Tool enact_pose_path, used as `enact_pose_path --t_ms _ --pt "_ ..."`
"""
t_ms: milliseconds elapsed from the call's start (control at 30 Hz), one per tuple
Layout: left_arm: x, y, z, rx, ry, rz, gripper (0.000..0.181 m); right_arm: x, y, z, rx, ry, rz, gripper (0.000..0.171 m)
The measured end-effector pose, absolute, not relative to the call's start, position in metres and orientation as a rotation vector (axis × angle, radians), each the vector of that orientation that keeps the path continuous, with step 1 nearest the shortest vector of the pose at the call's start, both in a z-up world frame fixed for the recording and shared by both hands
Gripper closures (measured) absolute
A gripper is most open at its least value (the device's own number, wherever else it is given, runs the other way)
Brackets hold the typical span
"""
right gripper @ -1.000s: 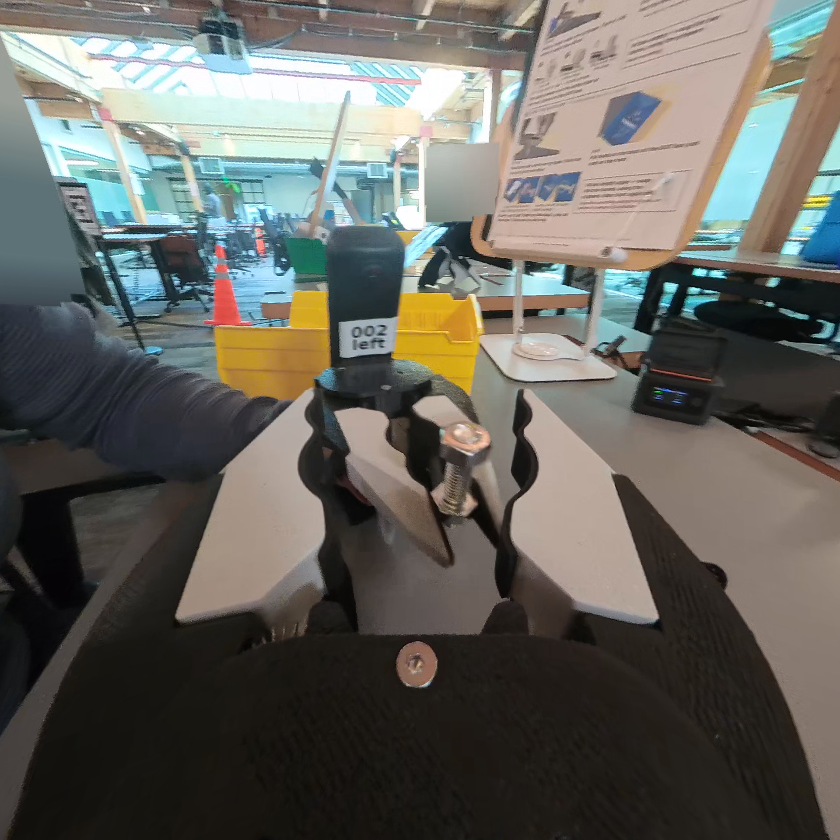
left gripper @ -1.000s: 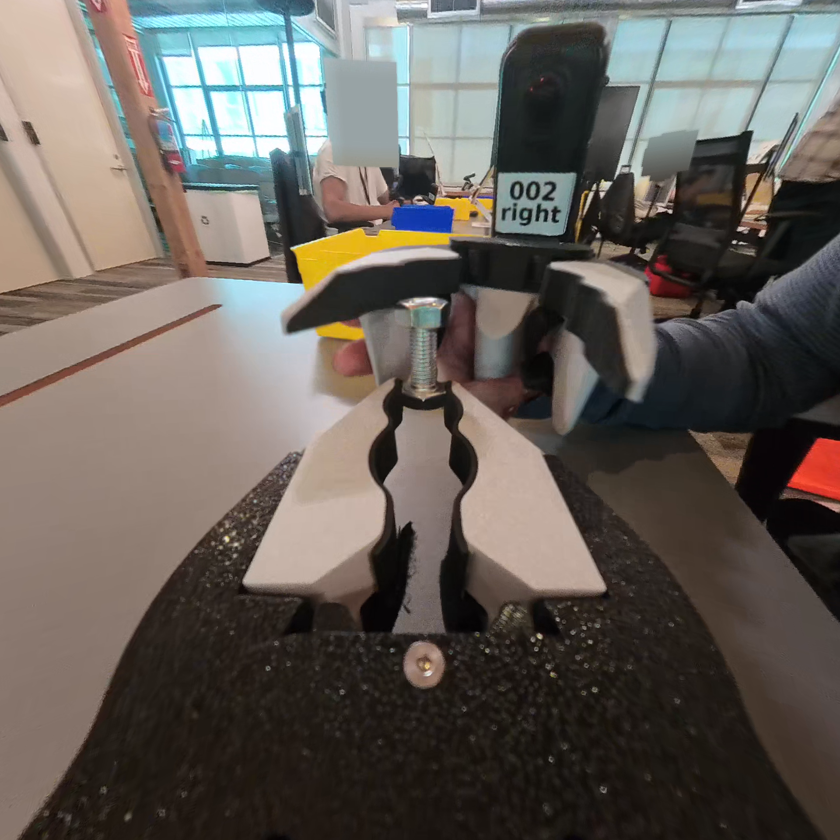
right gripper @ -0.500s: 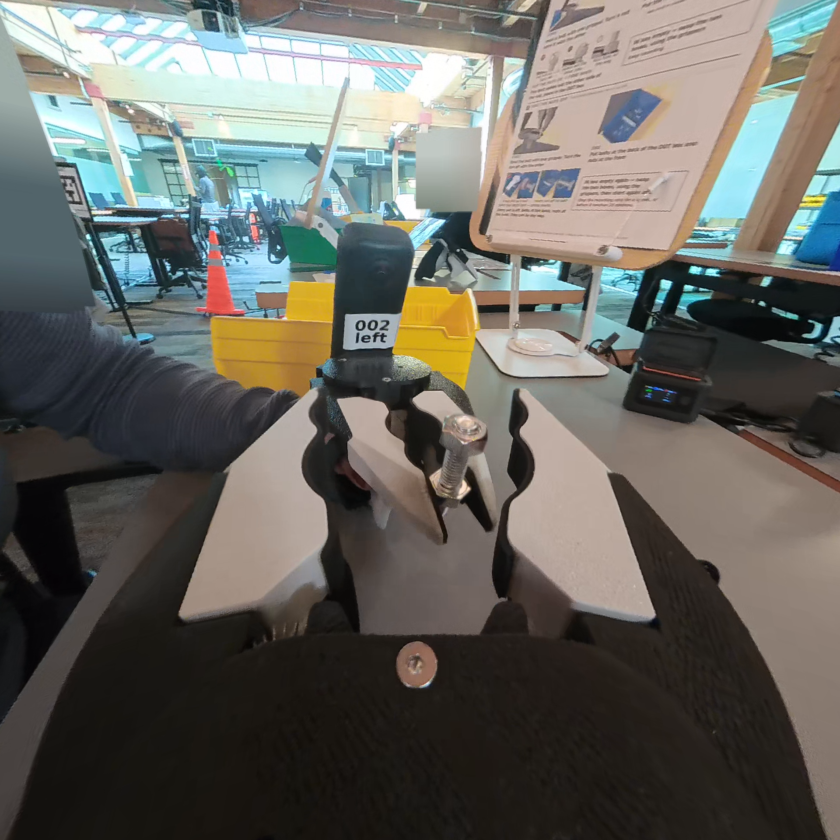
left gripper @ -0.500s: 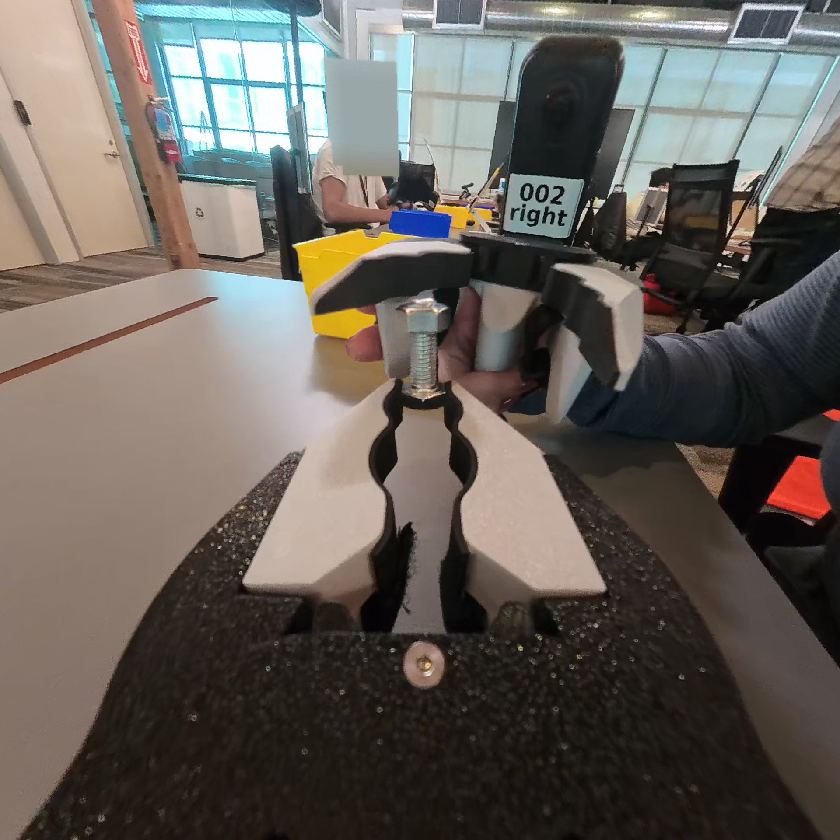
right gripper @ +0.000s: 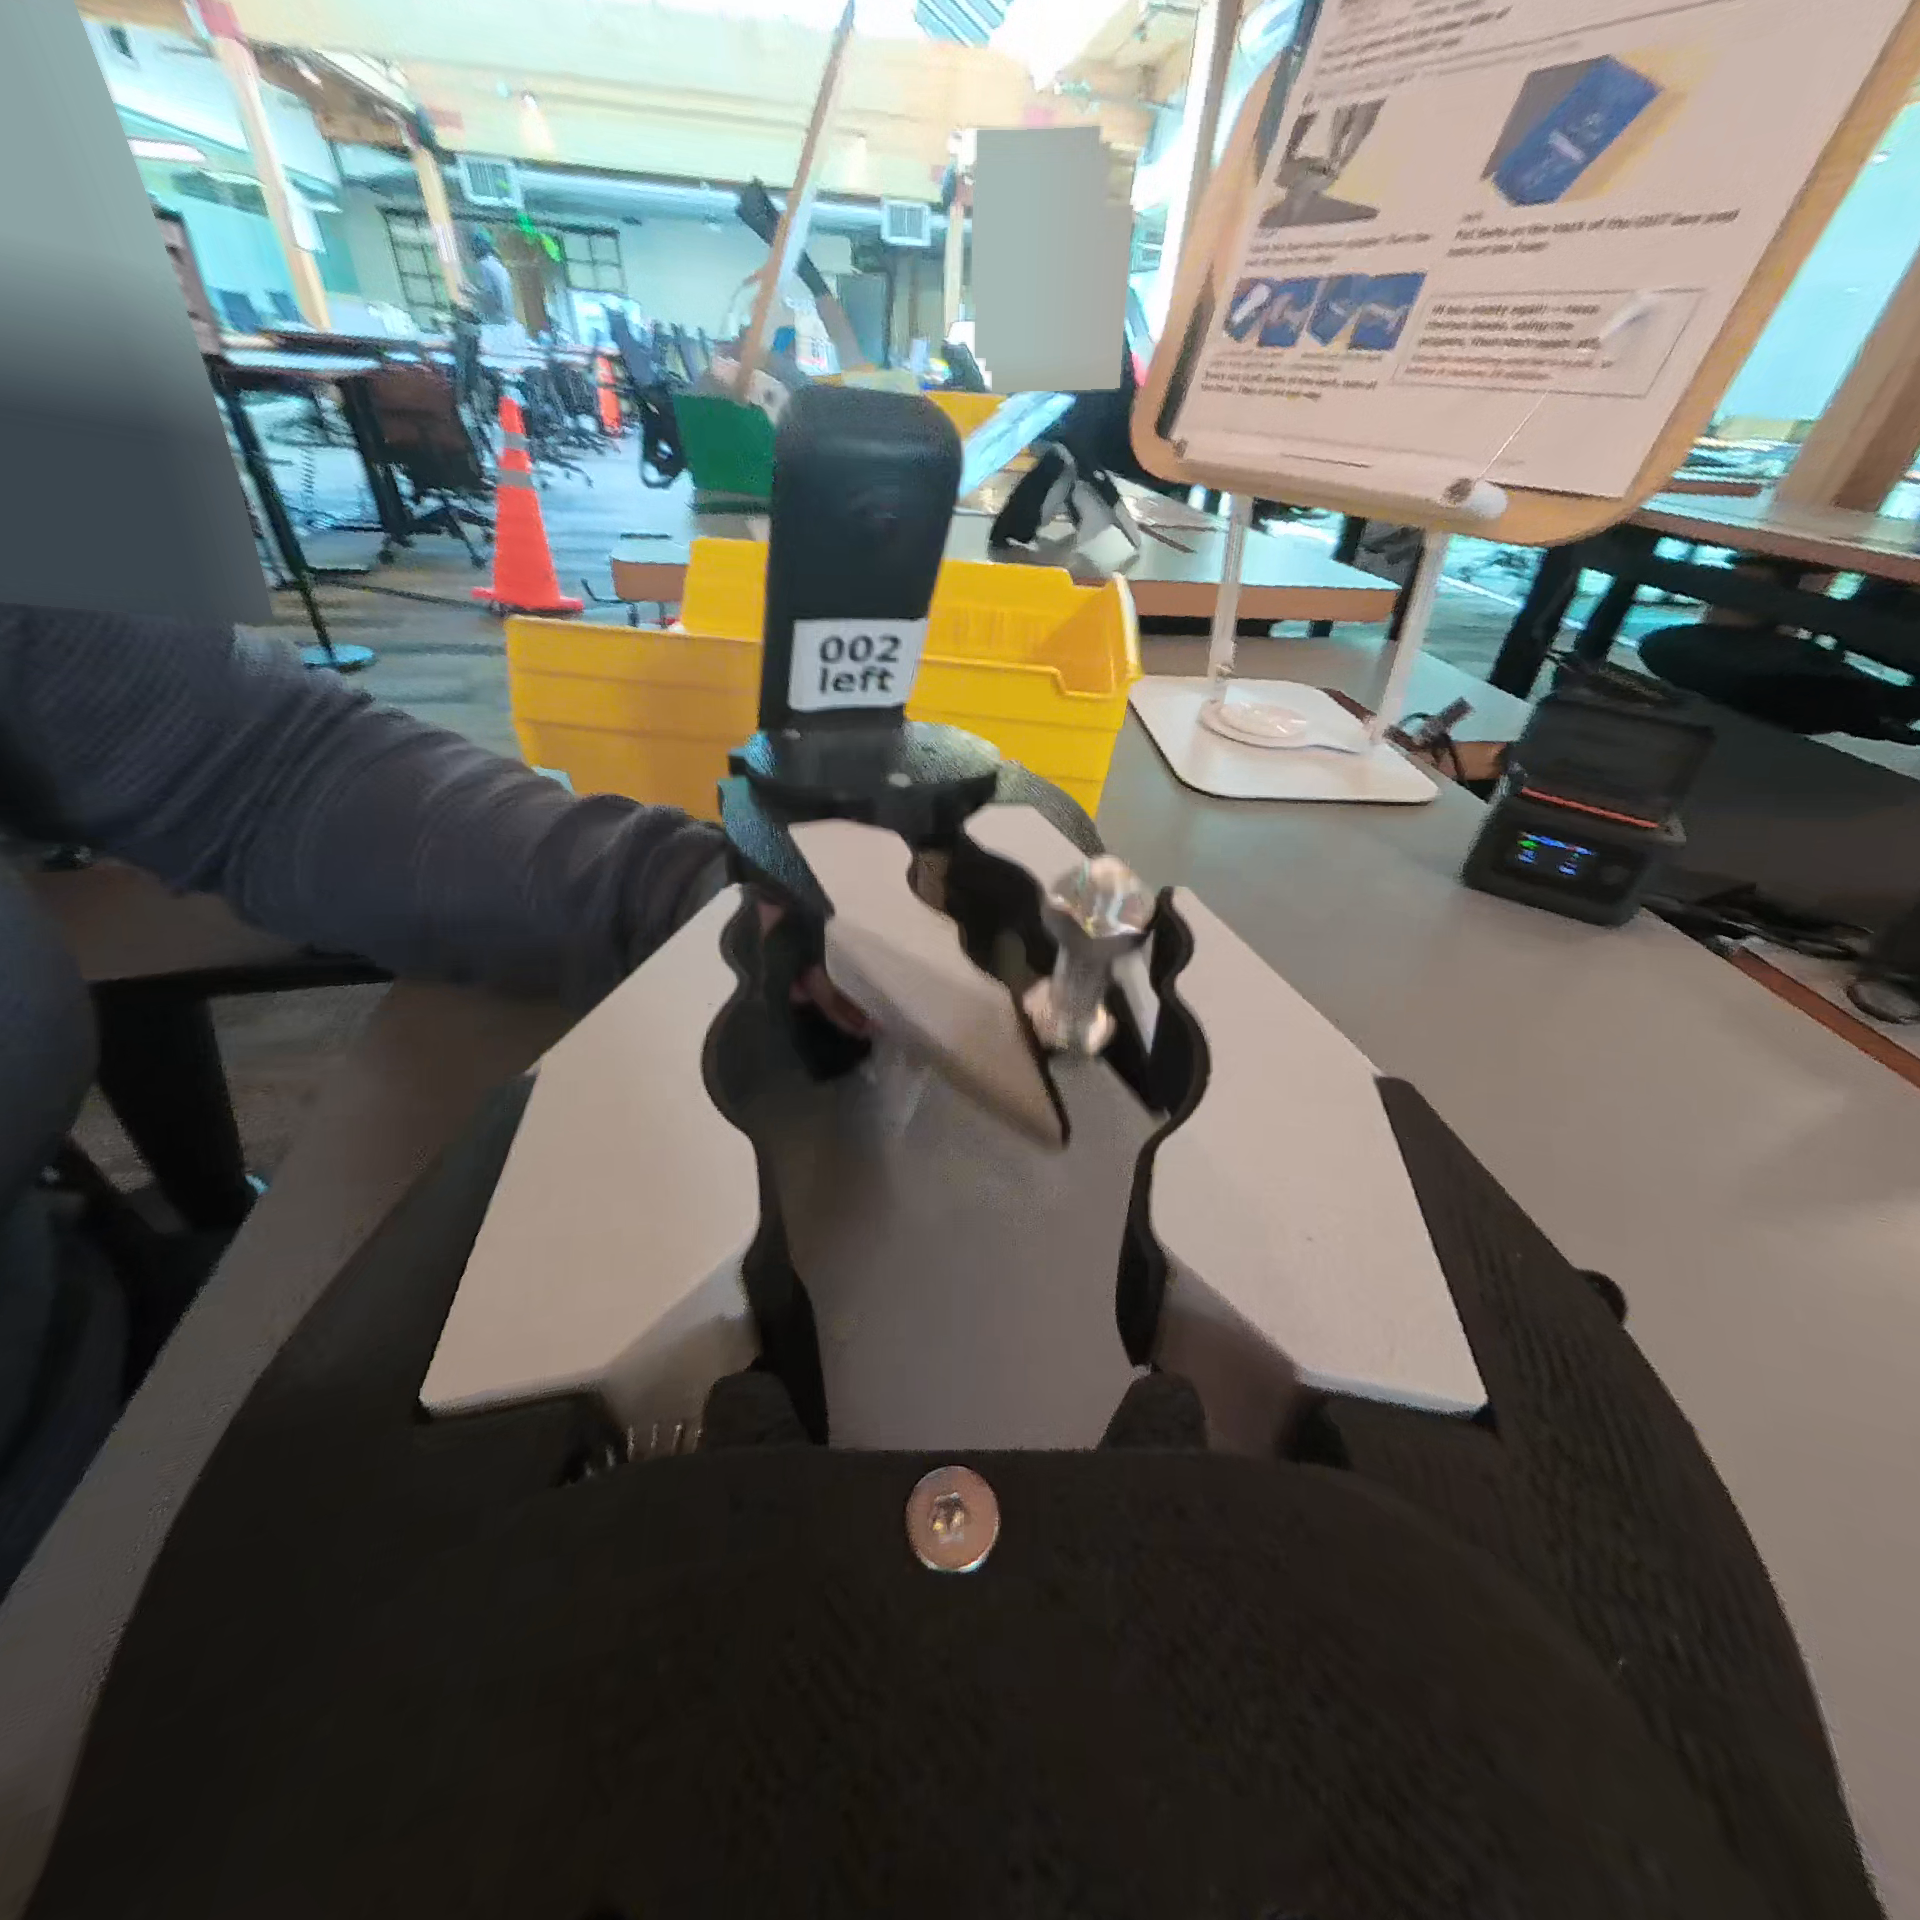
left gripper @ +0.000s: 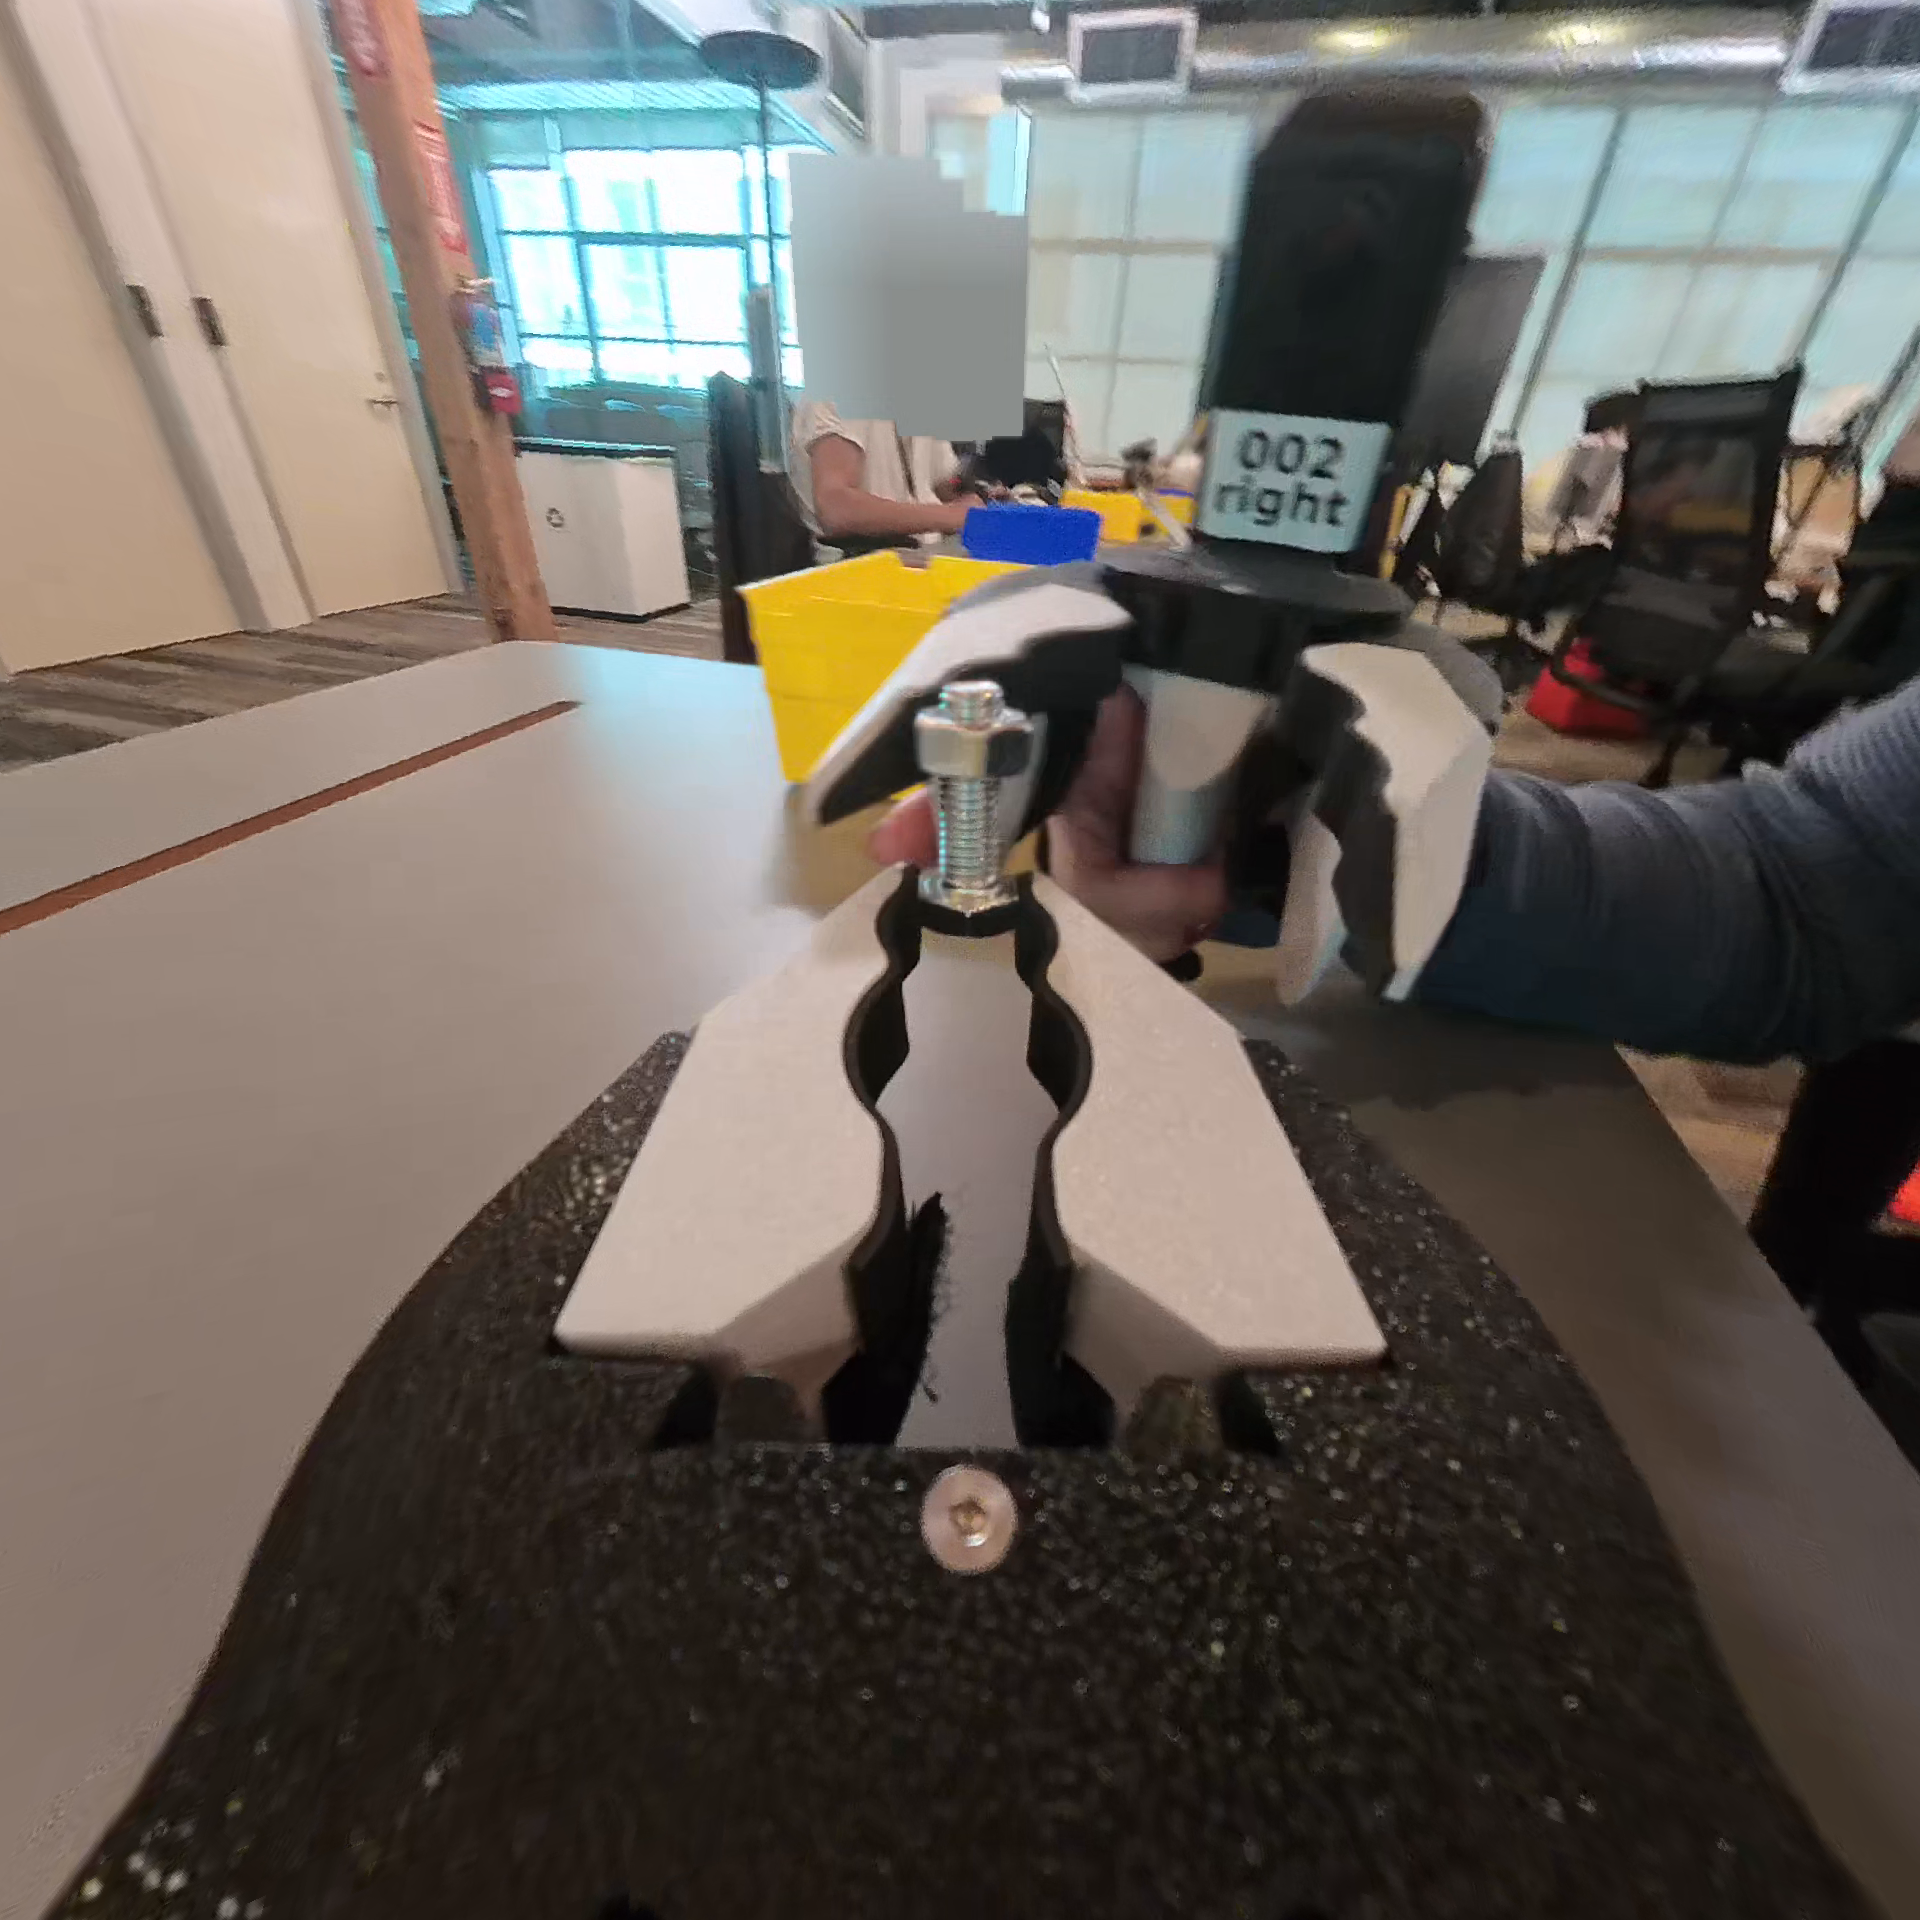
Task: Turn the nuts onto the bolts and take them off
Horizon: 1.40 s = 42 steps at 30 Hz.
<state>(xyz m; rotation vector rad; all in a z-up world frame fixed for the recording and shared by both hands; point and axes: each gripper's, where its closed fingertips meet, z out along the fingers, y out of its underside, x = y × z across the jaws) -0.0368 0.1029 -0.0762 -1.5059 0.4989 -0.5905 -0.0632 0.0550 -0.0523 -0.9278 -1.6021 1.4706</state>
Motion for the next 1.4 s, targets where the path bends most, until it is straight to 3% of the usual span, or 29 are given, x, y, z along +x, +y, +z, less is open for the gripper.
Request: enact_pose_path --t_ms 67,267,400,467,500,700,833,867,900,933,1067,1233,1300,1333,1400 --pt "-0.062 0.108 -0.075 -1.52 0.387 -0.562 0.166 -0.059 0.065 -0.054 -0.959 -1.609 1.465 0.113" --pt "-0.041 0.107 -0.082 -1.54 0.494 -0.583 0.165 -0.062 0.072 -0.045 -0.976 -1.51 1.506 0.092" --pt "-0.036 0.107 -0.084 -1.542 0.523 -0.577 0.165 -0.064 0.057 -0.05 -0.955 -1.564 1.539 0.091" --pt "-0.053 0.11 -0.08 -1.535 0.451 -0.55 0.165 -0.06 0.067 -0.052 -0.975 -1.576 1.51 0.101" --pt "-0.063 0.111 -0.077 -1.533 0.404 -0.558 0.165 -0.056 0.072 -0.049 -0.978 -1.565 1.527 0.116" --pt "-0.03 0.104 -0.083 -1.532 0.563 -0.603 0.165 -0.067 0.072 -0.049 -0.985 -1.498 1.51 0.09" --pt "-0.045 0.108 -0.08 -1.529 0.483 -0.598 0.165 -0.066 0.06 -0.055 -0.96 -1.572 1.495 0.093" --pt "-0.057 0.111 -0.077 -1.525 0.431 -0.594 0.165 -0.064 0.066 -0.055 -0.975 -1.58 1.482 0.099" --pt "-0.068 0.113 -0.073 -1.515 0.379 -0.596 0.165 -0.06 0.07 -0.054 -0.98 -1.591 1.493 0.117" --pt "-0.073 0.112 -0.071 -1.506 0.364 -0.6 0.165 -0.059 0.075 -0.049 -0.988 -1.557 1.506 0.116" --pt "-0.044 0.107 -0.077 -1.529 0.508 -0.619 0.165 -0.068 0.08 -0.044 -0.989 -1.458 1.486 0.087" --pt "-0.044 0.112 -0.083 -1.546 0.488 -0.618 0.165 -0.07 0.062 -0.056 -0.967 -1.569 1.485 0.09" --pt "-0.064 0.113 -0.077 -1.533 0.414 -0.592 0.166 -0.06 0.072 -0.053 -0.98 -1.57 1.509 0.111" --pt "-0.07 0.113 -0.075 -1.531 0.398 -0.583 0.166 -0.058 0.078 -0.049 -0.99 -1.538 1.536 0.113" --pt "-0.067 0.112 -0.076 -1.537 0.428 -0.571 0.166 -0.06 0.088 -0.043 -1.007 -1.456 1.532 0.105"
